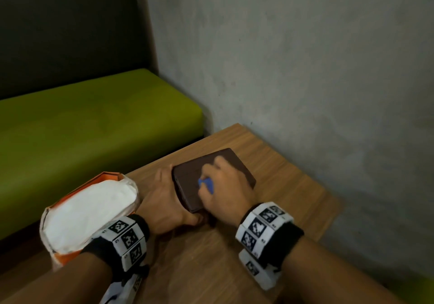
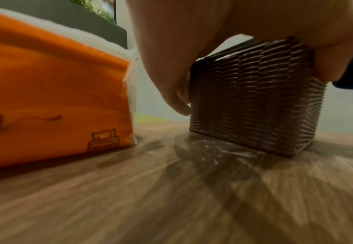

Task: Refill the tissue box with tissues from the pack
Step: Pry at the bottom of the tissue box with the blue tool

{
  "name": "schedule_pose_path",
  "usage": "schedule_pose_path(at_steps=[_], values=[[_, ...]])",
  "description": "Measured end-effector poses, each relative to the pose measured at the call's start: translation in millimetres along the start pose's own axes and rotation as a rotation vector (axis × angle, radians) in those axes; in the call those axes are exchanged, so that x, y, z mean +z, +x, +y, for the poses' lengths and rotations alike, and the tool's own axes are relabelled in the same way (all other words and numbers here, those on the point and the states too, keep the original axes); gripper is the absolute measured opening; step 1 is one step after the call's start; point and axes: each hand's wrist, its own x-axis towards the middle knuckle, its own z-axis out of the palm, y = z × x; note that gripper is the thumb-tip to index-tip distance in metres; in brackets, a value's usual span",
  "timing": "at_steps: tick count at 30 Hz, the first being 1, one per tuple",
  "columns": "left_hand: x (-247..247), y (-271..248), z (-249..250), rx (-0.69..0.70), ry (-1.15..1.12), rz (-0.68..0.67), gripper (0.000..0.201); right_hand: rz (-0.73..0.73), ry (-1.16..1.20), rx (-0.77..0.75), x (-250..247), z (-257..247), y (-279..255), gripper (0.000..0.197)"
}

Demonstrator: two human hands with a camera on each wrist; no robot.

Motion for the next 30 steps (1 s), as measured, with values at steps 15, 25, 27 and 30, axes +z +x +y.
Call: schedule_pose_path(at_steps=[15,25,27,30], values=[[0.5,2.8,-4.5,0.004,-0.005,-0.029,0.138,0.036,-0.091,0.174,5.4,29.4,73.7,0.019],[-4.5,3.2,-4.0,0.014,0.03,-0.062,0.14,0.046,-0.089,0.188,-3.8,49.1,65.2,0.016],[-4.4,6.2,-3.2,0.009,0.045,-0.071,0.138,0.055,-0.116,0.199,-4.1,44.1,68.3,0.017],[-6.0,8.3,-3.0,-0.007,0.048,-0.113,0.139,-0.003,-0.09,0.078,4.4,12.5,60.6,0.017]])
